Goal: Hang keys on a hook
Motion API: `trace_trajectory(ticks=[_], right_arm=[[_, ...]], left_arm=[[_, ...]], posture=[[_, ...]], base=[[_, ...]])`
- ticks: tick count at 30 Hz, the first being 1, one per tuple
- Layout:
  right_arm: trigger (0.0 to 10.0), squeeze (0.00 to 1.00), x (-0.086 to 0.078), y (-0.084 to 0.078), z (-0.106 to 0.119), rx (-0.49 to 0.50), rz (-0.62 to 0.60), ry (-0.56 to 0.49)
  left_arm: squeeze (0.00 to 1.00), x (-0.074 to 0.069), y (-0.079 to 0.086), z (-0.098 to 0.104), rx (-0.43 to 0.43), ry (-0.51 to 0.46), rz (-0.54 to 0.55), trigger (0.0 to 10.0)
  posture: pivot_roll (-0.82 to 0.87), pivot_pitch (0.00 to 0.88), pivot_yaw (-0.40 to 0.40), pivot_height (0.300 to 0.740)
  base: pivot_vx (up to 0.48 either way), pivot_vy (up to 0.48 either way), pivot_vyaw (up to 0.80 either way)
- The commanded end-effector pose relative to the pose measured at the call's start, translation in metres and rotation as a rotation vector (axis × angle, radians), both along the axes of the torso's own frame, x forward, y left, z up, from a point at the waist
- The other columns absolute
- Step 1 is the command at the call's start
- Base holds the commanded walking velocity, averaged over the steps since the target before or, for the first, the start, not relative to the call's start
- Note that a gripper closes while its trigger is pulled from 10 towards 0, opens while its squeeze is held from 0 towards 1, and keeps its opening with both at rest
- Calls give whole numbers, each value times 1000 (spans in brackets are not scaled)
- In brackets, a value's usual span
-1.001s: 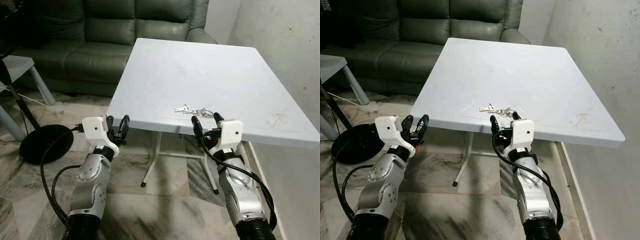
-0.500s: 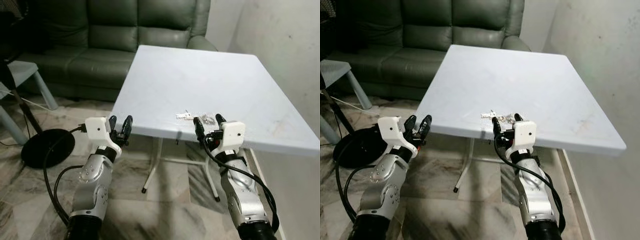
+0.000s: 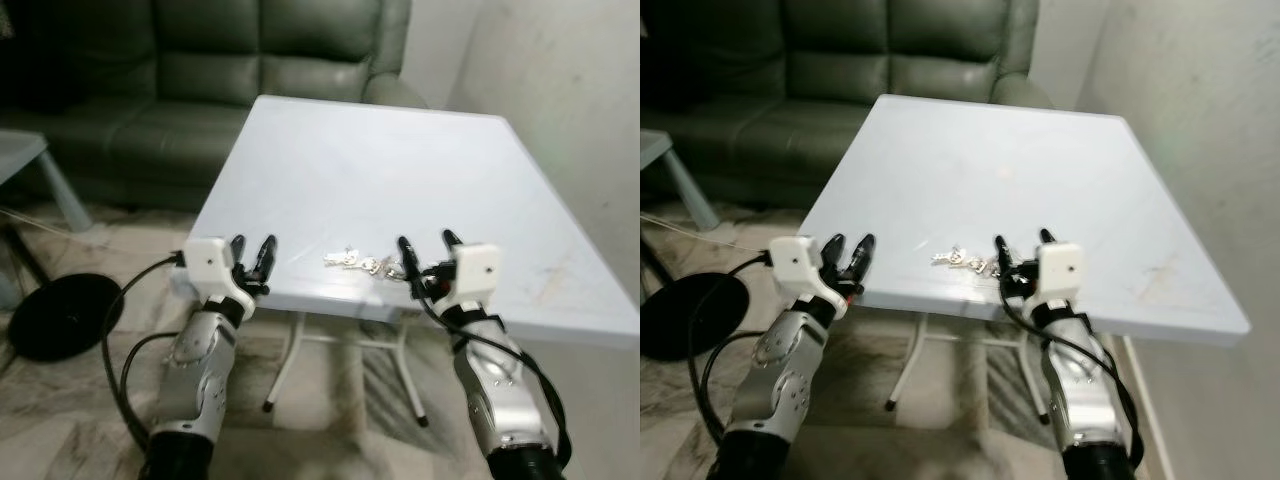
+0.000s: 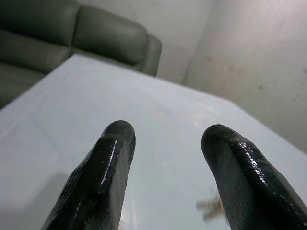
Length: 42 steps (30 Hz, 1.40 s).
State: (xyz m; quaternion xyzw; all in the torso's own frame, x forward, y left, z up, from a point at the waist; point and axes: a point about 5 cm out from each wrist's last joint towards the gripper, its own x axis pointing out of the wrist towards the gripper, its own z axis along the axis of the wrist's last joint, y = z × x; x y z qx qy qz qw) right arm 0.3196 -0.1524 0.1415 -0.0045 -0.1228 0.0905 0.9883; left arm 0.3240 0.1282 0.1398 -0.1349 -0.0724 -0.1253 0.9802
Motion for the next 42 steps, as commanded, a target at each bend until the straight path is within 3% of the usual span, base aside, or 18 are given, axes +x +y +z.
trace_trajectory(ticks=[1,13,27,42], right_arm=[[10000,0,0,11,5,7,36,-16],[10000,0,-1,12,4,-29,99,1],[10000,0,-2,9,-1,-151,257,60],[10000,0,0,26,-2,-171,296,85]], left_arm=[[0,0,9,0,3,2,24,10000],[0,-4,-1,-3,12,10,6,10000],[0,-34,-35,-20,38,39,-147,10000],[0,-42,-40,-20,42,44,-167,10000]], posture=[[148,78,-61,740],[148,85,-65,740],[152,102,-75,740],[162,102,-81,740]], base=[[379,0,0],[32,0,0],[0,0,0],[0,0,0]])
